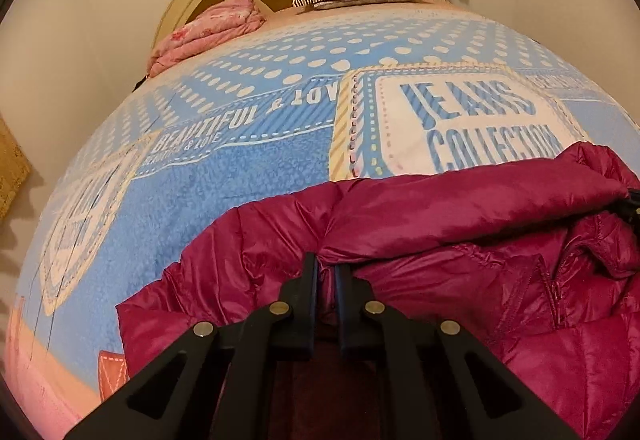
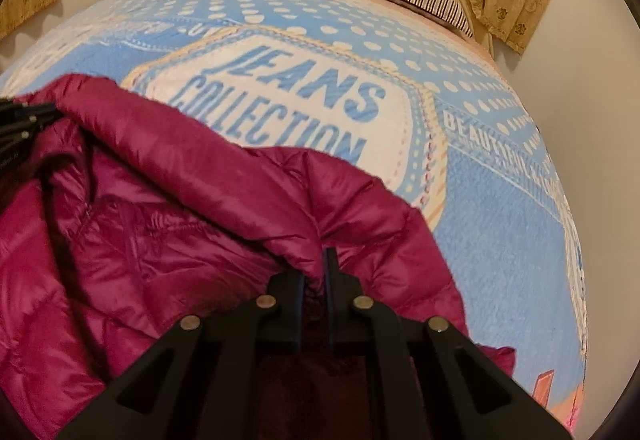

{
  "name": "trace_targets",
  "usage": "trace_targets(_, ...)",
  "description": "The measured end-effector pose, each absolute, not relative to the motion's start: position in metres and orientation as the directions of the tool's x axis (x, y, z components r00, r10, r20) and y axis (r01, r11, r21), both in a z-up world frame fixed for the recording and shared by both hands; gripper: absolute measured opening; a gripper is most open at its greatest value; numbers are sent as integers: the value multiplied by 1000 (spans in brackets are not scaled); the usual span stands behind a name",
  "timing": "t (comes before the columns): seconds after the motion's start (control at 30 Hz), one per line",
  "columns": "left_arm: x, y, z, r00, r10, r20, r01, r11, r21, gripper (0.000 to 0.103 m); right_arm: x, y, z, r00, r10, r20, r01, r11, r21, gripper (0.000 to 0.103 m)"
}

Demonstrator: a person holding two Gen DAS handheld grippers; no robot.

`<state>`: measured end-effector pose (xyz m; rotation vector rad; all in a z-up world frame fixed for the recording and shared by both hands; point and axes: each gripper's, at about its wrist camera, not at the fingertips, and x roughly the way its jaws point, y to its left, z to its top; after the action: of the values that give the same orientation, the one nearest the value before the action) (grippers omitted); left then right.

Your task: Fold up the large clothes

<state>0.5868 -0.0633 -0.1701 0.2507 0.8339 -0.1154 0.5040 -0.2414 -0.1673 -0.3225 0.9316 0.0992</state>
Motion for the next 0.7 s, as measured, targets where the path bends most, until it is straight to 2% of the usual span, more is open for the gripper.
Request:
trace_targets(0.1,581,-54,-154,665,-42,-746,198,973,122,9,502,-242,-166,604,-61,-794,-223,944,-243,9)
trace_targets(0.13,576,-50,-146,677,-60,-734,196,975,102,13,501,-243,-165,607,-63,-792,-224,943,-246,9)
trace_targets(0.2,569,-43,-131,703,-78,-707,186,980,77,31,500,-244,-166,609,-62,-790,-224,943,-247,9)
trace_targets(0.27,561,-34,-112,760,-57,-648,138,988,75,72,500,-245,-167,611,-58,-790,-222,945,-241,9)
trace_targets(0.33,561,-29,-98,801,-19,-598,79,994,73,84,500,-245,-169,612,-57,-788,-221,946,-239,9)
trace_targets(0.47,593,-40,-98,777,44,-628,30,994,106,84,500,-245,-169,614,-57,-787,-220,946,-239,9)
trace_targets(0.63,619,-59,-156,669,142,-730,32,975,219,84,497,-251,-166,608,-25,-793,-217,956,-197,9)
trace_targets(0.67,616,-59,-164,658,143,-739,35,975,220,84,496,-253,-164,607,-13,-795,-220,958,-183,11)
trace_targets(0.7,611,-58,-170,658,138,-740,41,975,218,84,494,-255,-163,603,3,-798,-228,959,-169,18)
